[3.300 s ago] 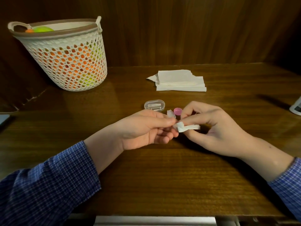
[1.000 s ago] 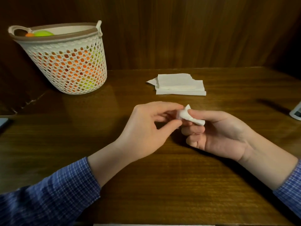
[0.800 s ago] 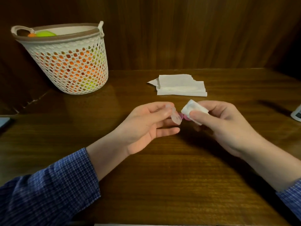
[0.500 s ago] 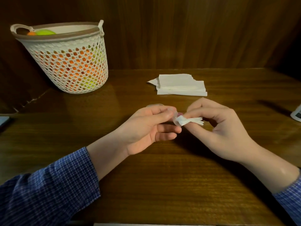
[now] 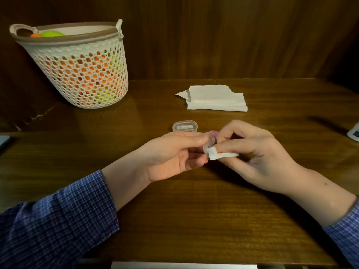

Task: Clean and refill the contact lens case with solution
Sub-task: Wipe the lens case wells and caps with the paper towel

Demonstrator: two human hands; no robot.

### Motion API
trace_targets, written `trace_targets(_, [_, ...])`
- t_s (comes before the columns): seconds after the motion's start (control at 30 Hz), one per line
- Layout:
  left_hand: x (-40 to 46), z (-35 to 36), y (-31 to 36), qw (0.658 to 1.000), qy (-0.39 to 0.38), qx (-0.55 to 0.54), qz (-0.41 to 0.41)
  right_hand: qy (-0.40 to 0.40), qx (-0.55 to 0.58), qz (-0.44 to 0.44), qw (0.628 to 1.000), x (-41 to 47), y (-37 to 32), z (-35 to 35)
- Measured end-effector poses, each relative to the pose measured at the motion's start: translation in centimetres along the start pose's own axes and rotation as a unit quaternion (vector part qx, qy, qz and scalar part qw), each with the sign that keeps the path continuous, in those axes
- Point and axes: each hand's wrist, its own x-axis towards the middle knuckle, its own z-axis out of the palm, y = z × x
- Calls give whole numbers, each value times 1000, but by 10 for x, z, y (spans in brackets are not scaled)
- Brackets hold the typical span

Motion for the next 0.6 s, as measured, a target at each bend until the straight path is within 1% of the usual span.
trace_targets(0.1, [0, 1, -1, 1000, -2, 4, 8, -2, 44, 31, 999, 0, -1, 1])
trace_targets(0.37, [3, 1, -5, 995, 63, 40, 68, -6, 61, 103, 993, 2, -6, 3])
trace_targets(0.53, [4, 2, -6, 990, 66, 60, 113, -4, 101, 162, 982, 3, -6, 5])
trace_targets(0.6, [3, 4, -7, 986, 79, 68, 132, -4, 105, 183, 978, 4, -7, 5])
